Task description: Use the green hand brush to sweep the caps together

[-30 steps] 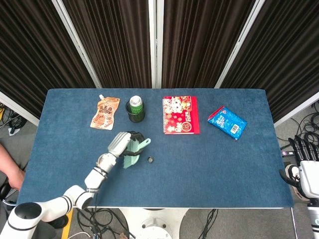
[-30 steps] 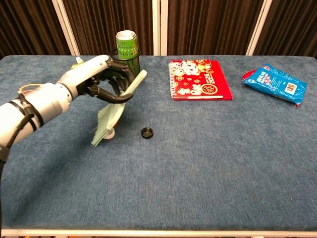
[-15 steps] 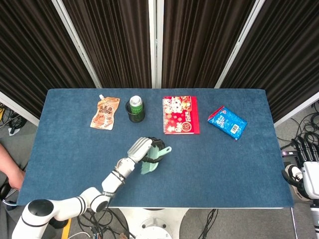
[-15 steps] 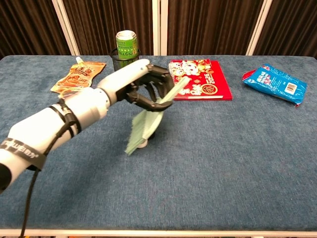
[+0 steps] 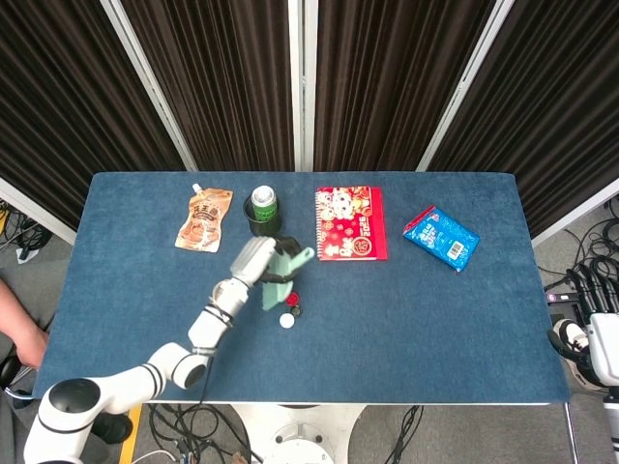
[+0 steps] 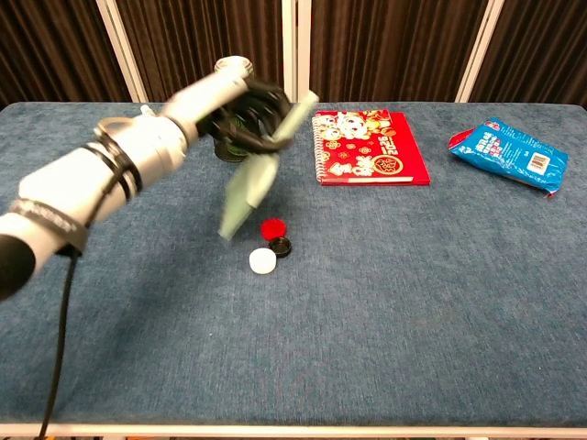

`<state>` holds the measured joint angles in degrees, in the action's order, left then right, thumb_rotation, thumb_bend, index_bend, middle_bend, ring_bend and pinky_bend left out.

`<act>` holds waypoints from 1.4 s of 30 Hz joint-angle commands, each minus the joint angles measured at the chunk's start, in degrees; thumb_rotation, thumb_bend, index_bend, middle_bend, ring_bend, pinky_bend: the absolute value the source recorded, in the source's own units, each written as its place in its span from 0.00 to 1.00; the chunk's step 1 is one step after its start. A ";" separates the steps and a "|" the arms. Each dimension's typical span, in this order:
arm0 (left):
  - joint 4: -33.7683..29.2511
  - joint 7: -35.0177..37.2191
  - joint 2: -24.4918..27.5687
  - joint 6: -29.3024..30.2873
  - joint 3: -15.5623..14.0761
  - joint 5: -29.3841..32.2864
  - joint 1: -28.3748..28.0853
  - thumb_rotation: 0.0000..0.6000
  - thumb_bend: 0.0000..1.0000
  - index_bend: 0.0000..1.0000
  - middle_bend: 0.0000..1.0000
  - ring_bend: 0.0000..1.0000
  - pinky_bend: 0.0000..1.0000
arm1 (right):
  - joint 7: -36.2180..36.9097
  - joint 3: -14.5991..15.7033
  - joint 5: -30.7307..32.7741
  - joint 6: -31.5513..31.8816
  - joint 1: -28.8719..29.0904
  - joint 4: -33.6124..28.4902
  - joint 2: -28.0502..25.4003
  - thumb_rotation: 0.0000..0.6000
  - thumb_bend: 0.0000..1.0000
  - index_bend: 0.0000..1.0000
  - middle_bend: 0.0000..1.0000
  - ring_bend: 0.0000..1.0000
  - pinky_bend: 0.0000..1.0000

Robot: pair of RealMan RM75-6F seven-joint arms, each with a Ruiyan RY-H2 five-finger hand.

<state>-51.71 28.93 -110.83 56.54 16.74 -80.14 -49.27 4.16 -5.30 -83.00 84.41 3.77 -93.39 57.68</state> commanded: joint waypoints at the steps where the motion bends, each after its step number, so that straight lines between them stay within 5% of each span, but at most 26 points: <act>1: 1.07 -5.13 4.78 0.67 -1.58 0.44 2.41 1.00 0.40 0.57 0.64 0.44 0.35 | -0.16 -0.11 0.13 -0.29 0.18 0.13 -0.19 1.00 0.14 0.00 0.00 0.00 0.00; 5: -3.09 -14.19 13.01 -2.19 -6.46 0.95 6.49 1.00 0.40 0.56 0.62 0.44 0.34 | 0.23 -0.26 0.45 -1.04 0.60 0.59 0.32 1.00 0.14 0.00 0.00 0.00 0.00; 12: -10.36 -27.23 16.38 -5.45 -9.82 4.13 8.72 1.00 0.38 0.53 0.59 0.43 0.34 | 0.03 -0.15 -0.66 -1.86 1.61 0.65 1.52 1.00 0.14 0.00 0.00 0.00 0.00; 18: -16.27 -37.35 18.51 -11.88 -10.36 11.09 8.02 1.00 0.18 0.21 0.32 0.20 0.26 | -0.75 0.06 -1.07 -1.16 1.30 -0.41 0.91 1.00 0.14 0.00 0.00 0.00 0.00; 27: -27.23 -22.76 29.11 3.94 -7.29 9.29 18.33 1.00 0.12 0.18 0.28 0.18 0.26 | 2.76 0.39 0.93 -5.17 2.27 2.02 1.34 1.00 0.14 0.00 0.00 0.00 0.00; 35: -28.80 -36.06 35.50 19.11 -9.32 13.01 28.93 1.00 0.12 0.20 0.28 0.18 0.20 | 5.36 0.91 -1.06 -6.46 3.52 3.47 2.53 1.00 0.16 0.00 0.00 0.00 0.00; 42: -38.29 -42.08 40.40 26.47 -13.40 11.67 35.96 1.00 0.12 0.20 0.28 0.18 0.18 | 7.02 1.80 -4.13 -4.97 3.56 3.44 3.06 1.00 0.19 0.00 0.00 0.00 0.00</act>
<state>-86.32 -10.99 -72.84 80.79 5.28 -68.13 -15.64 11.22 -3.61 -87.01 79.35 7.31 -89.86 60.69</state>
